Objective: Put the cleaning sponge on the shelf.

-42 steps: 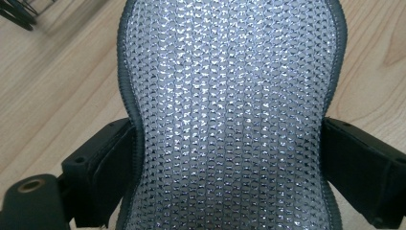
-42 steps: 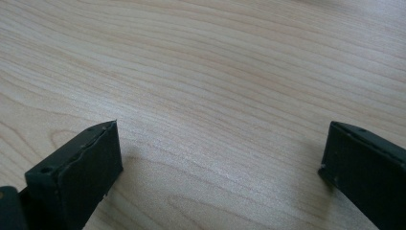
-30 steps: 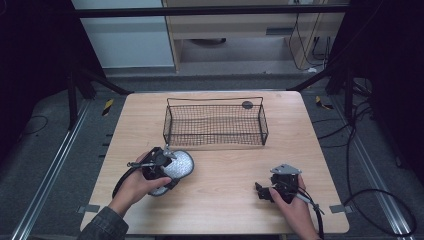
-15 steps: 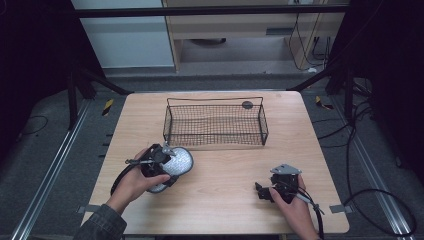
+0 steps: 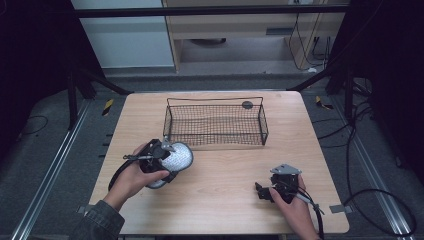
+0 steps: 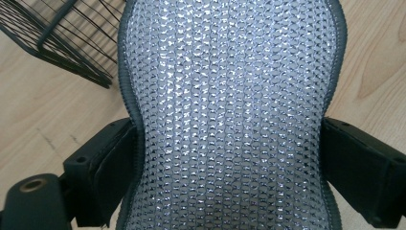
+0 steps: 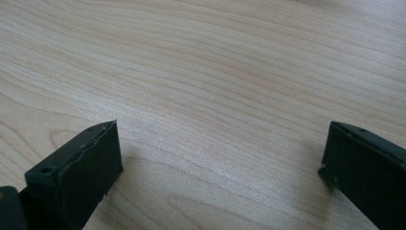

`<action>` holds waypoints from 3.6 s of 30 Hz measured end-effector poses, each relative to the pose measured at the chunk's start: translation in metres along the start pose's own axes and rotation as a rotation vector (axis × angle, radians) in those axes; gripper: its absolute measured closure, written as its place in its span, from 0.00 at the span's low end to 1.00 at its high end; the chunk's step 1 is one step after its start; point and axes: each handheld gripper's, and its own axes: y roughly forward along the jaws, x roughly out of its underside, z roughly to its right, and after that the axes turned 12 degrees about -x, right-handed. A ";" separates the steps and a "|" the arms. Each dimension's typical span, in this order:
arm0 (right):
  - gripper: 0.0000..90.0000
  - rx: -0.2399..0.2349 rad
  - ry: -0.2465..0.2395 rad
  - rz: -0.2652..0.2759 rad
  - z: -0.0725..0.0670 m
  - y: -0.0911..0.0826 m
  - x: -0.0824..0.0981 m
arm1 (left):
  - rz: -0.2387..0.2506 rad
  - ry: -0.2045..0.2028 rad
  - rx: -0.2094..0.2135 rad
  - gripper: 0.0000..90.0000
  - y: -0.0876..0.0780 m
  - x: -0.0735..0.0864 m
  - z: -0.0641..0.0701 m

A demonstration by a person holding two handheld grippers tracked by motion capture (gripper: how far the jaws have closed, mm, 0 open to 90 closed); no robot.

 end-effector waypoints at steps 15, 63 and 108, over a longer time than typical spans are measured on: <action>0.00 0.000 0.000 0.000 0.000 0.000 0.000 | 0.033 0.087 -0.070 0.10 -0.024 -0.030 -0.019; 0.00 0.000 -0.001 0.000 0.000 0.000 0.000 | 0.077 0.284 -0.144 0.10 -0.021 -0.122 -0.040; 0.00 0.001 -0.004 0.000 0.000 0.000 0.000 | 0.140 0.414 -0.252 0.10 0.000 -0.148 -0.046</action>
